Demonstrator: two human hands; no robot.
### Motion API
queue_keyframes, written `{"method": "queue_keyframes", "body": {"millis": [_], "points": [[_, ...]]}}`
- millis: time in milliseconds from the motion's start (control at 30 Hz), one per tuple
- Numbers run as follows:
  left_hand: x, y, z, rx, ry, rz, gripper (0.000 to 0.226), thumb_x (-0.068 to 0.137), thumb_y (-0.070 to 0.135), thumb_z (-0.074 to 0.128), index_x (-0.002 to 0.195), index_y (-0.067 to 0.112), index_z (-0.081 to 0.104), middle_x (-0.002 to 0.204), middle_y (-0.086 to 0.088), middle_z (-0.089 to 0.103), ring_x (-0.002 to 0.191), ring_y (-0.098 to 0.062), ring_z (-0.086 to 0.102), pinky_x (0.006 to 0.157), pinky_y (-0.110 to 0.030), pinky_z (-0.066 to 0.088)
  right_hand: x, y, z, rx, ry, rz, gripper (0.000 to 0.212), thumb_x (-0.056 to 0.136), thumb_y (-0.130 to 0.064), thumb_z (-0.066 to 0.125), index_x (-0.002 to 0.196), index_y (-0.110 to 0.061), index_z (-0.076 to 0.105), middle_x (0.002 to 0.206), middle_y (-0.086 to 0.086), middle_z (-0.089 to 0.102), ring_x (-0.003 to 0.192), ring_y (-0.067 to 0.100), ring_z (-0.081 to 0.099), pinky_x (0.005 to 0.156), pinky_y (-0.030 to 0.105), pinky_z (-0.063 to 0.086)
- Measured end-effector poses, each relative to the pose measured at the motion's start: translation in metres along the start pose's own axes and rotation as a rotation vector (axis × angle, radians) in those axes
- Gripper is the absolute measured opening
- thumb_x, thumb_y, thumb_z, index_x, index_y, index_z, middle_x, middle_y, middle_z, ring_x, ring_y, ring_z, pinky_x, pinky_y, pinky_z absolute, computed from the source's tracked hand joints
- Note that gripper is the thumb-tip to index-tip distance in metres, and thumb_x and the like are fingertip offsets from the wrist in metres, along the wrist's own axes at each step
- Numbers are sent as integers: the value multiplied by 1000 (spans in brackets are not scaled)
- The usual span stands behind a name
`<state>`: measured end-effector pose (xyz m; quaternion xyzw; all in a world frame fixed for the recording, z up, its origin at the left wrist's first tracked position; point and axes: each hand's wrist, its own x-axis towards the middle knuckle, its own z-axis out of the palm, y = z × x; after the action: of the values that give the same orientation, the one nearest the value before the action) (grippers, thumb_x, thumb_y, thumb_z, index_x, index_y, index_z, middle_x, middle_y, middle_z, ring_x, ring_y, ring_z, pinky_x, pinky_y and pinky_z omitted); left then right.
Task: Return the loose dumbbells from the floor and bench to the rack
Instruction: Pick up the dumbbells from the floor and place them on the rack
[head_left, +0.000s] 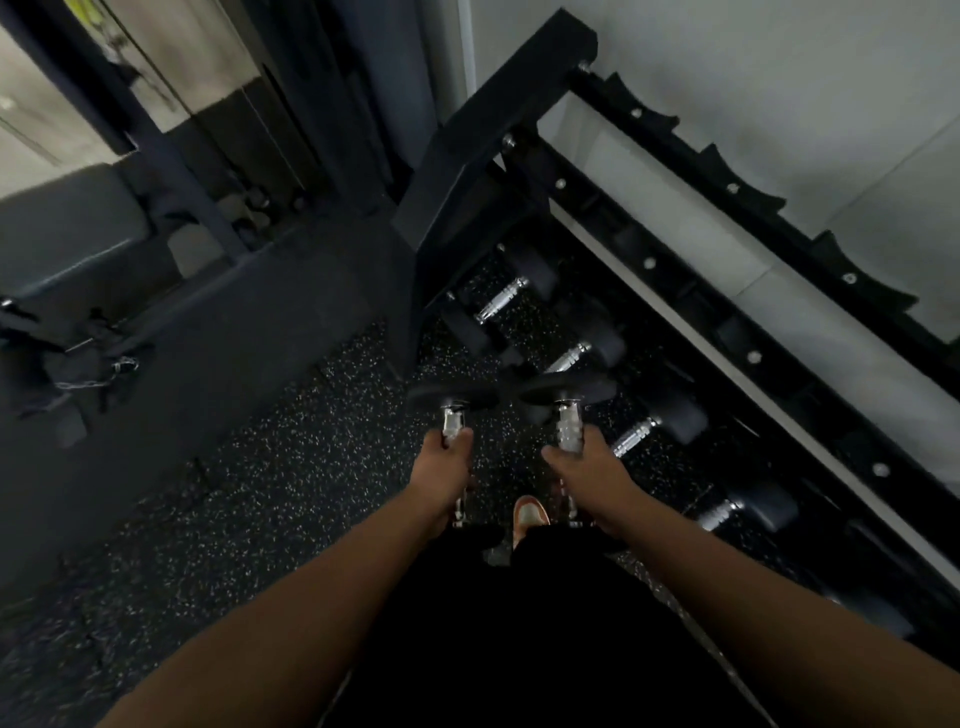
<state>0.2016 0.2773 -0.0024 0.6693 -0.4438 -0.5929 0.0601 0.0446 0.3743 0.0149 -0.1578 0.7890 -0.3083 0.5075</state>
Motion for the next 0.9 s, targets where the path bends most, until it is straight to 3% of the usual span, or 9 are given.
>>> {"method": "queue_keyframes", "body": {"millis": [100,200,367,467,633,800,900], "points": [[33,41,-2,-19,-38,15,29,99,35,52,109,8,51,76,-7,58,62,-20,54,59,-38,51,26,-32,-1,103,4,28,34,97,-26,61,122,-12,42,96,2,60,75,13,57,55,25,42],[74,80,-6,20,-82,48,22,99,31,53,105,10,53,74,-8,58,58,-19,54,52,-31,48,55,-61,2,165,59,61,35,96,-29,63,121,-15,42,97,2,60,80,15,58,64,30,47],[139,145,-18,132,-228,60,21,97,32,55,108,14,54,74,-8,57,59,-19,53,55,-33,48,97,-112,17,276,234,147,32,93,-23,63,118,-10,46,93,4,62,76,16,59,61,30,46],[173,183,-24,214,-343,70,12,97,35,53,101,24,52,73,-6,56,58,-19,51,61,-37,47,114,-139,23,370,300,184,33,92,-27,64,116,-13,47,97,12,66,78,24,63,69,39,52],[209,247,-22,336,-477,93,20,99,37,50,114,23,51,80,-5,57,63,-17,53,61,-33,47,134,-174,21,568,396,242,29,95,-25,63,115,-13,45,88,11,63,64,23,59,56,36,51],[233,305,3,415,-577,98,25,100,39,47,120,24,50,93,-7,60,70,-17,55,58,-27,46,157,-193,4,649,494,276,27,93,-26,64,114,-15,50,104,13,67,75,22,65,64,36,58],[243,332,27,438,-614,102,28,100,42,47,122,25,50,99,-9,62,81,-21,59,68,-33,50,169,-199,-14,694,505,276,29,93,-29,64,115,-16,51,104,14,69,78,22,66,60,32,53]]}}
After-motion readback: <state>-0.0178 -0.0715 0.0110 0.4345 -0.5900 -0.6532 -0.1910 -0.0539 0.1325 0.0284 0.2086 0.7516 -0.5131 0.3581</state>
